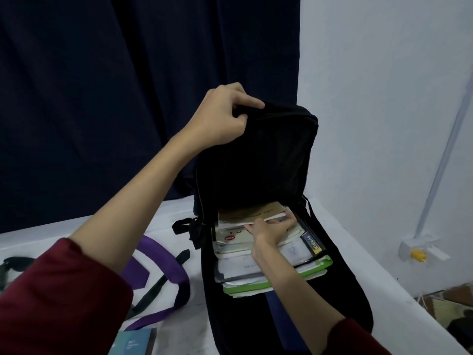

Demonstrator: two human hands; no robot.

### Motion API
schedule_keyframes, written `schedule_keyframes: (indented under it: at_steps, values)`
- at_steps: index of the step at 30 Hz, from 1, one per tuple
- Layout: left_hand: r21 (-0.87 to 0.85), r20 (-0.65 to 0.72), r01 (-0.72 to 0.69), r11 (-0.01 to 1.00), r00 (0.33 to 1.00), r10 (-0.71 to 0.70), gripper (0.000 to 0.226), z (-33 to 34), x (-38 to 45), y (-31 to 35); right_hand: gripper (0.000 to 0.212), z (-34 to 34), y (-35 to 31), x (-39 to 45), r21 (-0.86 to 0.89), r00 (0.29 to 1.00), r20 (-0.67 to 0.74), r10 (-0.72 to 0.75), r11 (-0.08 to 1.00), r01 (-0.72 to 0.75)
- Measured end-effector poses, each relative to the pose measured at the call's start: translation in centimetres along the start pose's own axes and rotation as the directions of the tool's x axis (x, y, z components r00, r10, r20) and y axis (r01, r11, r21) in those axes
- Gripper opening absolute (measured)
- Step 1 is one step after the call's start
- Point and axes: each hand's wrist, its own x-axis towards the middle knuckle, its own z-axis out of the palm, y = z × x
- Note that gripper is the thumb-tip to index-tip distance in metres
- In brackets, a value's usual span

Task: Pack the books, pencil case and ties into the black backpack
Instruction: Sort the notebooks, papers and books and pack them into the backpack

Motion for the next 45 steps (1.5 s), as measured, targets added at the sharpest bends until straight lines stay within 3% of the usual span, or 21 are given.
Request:
schedule_keyframes:
  at_steps: [3,6,8,10,12,14,16,20,23,26,28,30,33,35,38,41,45]
  values:
    - [0.013,0.012,-0.02,1.0,1.0,0.02,0.037,0.1,0.0,-0.2,0.063,-0.3,-0.1,2.1,-0.257,0.993,0.112,-0.048,0.963,0.075]
    - [0.032,0.016,-0.061,0.998,0.998,0.06,0.037,0.1,-0.3,-0.7,0.061,-2.3,-0.5,3.7,-0.519,0.953,0.269,-0.142,0.812,0.267]
    - [0.055,-0.011,-0.093,0.994,0.996,0.093,0.037,0.2,-0.5,-1.1,0.061,-3.7,-0.6,4.1,-0.618,0.885,0.373,-0.279,0.636,0.461]
    - [0.079,-0.044,-0.125,0.989,0.991,0.129,0.037,0.6,-0.7,-1.3,0.049,-4.7,-0.4,4.1,-0.678,0.758,0.484,-0.438,0.36,0.641]
    - [0.089,-0.058,-0.143,0.986,0.987,0.149,0.037,0.8,-0.7,-1.4,0.032,-4.8,0.2,4.4,-0.689,0.627,0.599,-0.498,0.08,0.721]
    - [0.095,-0.058,-0.158,0.983,0.985,0.164,0.037,1.0,-0.6,-1.3,0.017,-4.4,0.9,5.0,-0.653,0.561,0.672,-0.484,-0.029,0.757]
    - [0.108,-0.05,-0.167,0.98,0.984,0.173,0.038,1.0,-0.6,-1.3,0.005,-3.8,1.3,5.5,-0.613,0.544,0.706,-0.454,-0.006,0.79]
    - [0.114,-0.052,-0.163,0.98,0.984,0.17,0.038,0.9,-0.7,-1.7,0.012,-3.0,1.2,6.3,-0.603,0.54,0.711,-0.45,0.005,0.798]
    - [0.107,-0.049,-0.157,0.982,0.985,0.163,0.038,0.9,-0.7,-1.9,0.009,-3.2,1.4,5.7,-0.578,0.484,0.735,-0.475,-0.067,0.813]
    - [0.095,-0.046,-0.148,0.984,0.987,0.153,0.037,1.0,-0.7,-2.0,0.01,-2.8,2.0,4.1,-0.506,0.418,0.816,-0.4,-0.141,0.851]
    - [0.087,-0.049,-0.148,0.985,0.987,0.153,0.037,1.1,-0.6,-1.9,0.015,-1.7,2.3,3.1,-0.498,0.441,0.847,-0.296,-0.151,0.854]
    - [0.084,-0.047,-0.148,0.985,0.987,0.152,0.037,1.1,-0.6,-1.9,0.024,-0.6,2.6,2.8,-0.546,0.511,0.834,-0.207,-0.175,0.819]
    - [0.083,-0.053,-0.151,0.985,0.986,0.156,0.037,1.1,-0.6,-2.0,0.028,0.4,3.0,2.8,-0.576,0.548,0.816,-0.184,-0.178,0.798]
    - [0.08,-0.062,-0.141,0.987,0.987,0.146,0.038,1.1,-0.6,-2.1,0.028,0.6,3.5,3.0,-0.573,0.544,0.816,-0.193,-0.148,0.806]
    - [0.071,-0.063,-0.132,0.989,0.989,0.137,0.038,1.1,-0.7,-2.1,0.022,-0.4,3.5,3.4,-0.568,0.543,0.793,-0.275,-0.012,0.823]
    - [0.078,-0.049,-0.141,0.987,0.988,0.145,0.038,1.0,-1.0,-2.1,0.006,-3.0,2.3,4.7,-0.572,0.5,0.745,-0.44,-0.037,0.819]
    - [0.064,-0.058,-0.145,0.987,0.987,0.149,0.038,1.2,-1.1,-2.2,0.01,-5.1,0.5,6.7,-0.64,0.544,0.717,-0.436,-0.101,0.762]
